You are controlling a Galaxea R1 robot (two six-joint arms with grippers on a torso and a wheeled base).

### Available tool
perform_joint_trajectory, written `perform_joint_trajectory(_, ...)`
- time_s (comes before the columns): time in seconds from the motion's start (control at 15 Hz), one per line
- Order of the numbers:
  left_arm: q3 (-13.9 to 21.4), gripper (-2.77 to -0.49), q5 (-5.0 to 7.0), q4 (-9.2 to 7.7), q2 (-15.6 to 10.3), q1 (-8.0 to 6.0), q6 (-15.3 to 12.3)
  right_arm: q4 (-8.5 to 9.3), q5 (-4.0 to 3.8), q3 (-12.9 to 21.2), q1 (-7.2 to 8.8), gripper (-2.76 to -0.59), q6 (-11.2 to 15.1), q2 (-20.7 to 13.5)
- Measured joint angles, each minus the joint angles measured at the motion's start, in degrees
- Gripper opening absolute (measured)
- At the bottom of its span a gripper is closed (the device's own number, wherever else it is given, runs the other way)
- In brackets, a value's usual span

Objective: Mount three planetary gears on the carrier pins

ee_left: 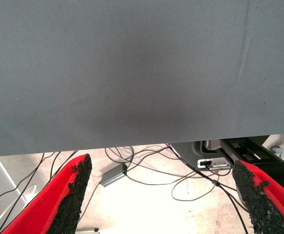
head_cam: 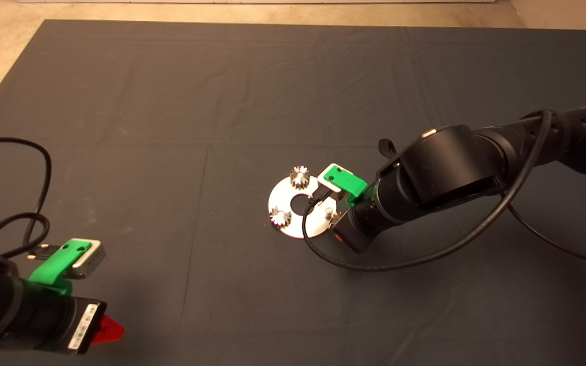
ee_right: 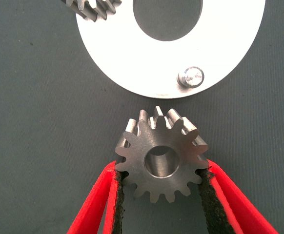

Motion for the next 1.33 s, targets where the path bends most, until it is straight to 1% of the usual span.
perform_joint_trajectory(0.2, 0.0, -1.22, 0.03, 0.00, -1.1, 0.00, 0.2, -0.23, -0.04, -1.5, 0.00, -2.41, 0.0, 0.1)
perform_joint_trajectory(0.6, 0.0, -1.22, 0.05, 0.00, -1.9, 0.00, 0.8, -3.62, -0.02, -3.6, -0.05, -2.41, -0.1, 0.1)
perform_joint_trajectory(0.87, 0.1, -1.22, 0.04, 0.00, -2.1, 0.00, 0.9, -5.16, -0.04, -4.3, -0.06, -2.41, -0.3, 0.6)
perform_joint_trajectory(1.07, 0.1, -1.22, 0.05, 0.00, -2.1, 0.00, 1.1, -5.68, 0.03, -4.6, -0.11, -2.41, -0.3, 0.9)
perform_joint_trajectory(1.2, 0.1, -1.22, 0.02, 0.00, -2.1, 0.02, 1.1, -6.00, -0.01, -5.1, -0.43, -2.41, -0.3, 0.9)
perform_joint_trajectory(1.33, 0.1, -1.22, 0.00, 0.00, -2.1, 0.49, 1.1, -6.05, -0.04, -5.6, -0.57, -2.41, -0.3, 0.9)
